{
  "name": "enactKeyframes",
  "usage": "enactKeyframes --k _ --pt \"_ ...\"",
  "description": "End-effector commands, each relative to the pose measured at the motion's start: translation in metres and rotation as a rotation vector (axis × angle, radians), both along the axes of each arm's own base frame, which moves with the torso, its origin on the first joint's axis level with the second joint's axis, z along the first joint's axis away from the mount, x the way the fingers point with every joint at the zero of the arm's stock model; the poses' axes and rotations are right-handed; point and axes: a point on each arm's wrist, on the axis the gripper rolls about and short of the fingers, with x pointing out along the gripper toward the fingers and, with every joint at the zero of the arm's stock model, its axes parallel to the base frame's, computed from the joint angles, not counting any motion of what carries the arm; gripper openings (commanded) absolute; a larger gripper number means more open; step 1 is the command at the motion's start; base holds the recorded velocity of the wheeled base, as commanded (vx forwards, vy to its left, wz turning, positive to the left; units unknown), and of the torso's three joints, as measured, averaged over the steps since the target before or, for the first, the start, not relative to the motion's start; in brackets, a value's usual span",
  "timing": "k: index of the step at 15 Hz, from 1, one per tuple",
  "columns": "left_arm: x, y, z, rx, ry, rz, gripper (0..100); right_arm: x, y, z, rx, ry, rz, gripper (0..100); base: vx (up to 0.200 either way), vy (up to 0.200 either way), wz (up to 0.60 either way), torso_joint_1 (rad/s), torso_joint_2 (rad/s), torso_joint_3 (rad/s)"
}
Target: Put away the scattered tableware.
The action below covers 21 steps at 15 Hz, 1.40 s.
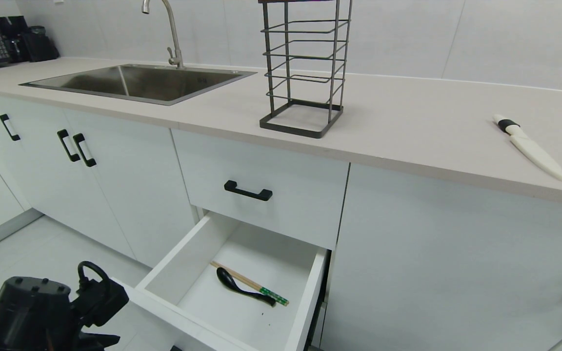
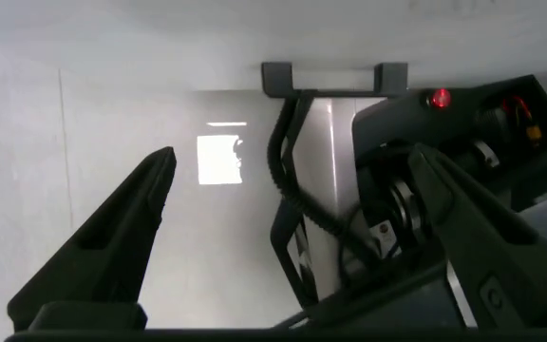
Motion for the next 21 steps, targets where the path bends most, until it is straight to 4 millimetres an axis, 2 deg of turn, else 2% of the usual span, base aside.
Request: enactKeyframes --k 1,9,21 --pt "0.009 -0.003 -0.009 0.014 0.035 -0.005 100 0.000 0.000 0.000 0.000 0.001 0.001 100 0.000 0.000 0.00 0.000 0.00 0.000" --pt "0.036 -0.014 -0.020 -0.012 -0.041 -0.019 100 0.000 0.000 0.000 -0.002 0.001 0.001 100 0.000 0.000 0.00 0.000 0.00 0.000" --pt "0.090 -0.030 -0.041 -0.089 -0.236 -0.002 100 0.000 0.000 0.000 0.000 0.001 0.001 100 0.000 0.000 0.00 0.000 0.00 0.000"
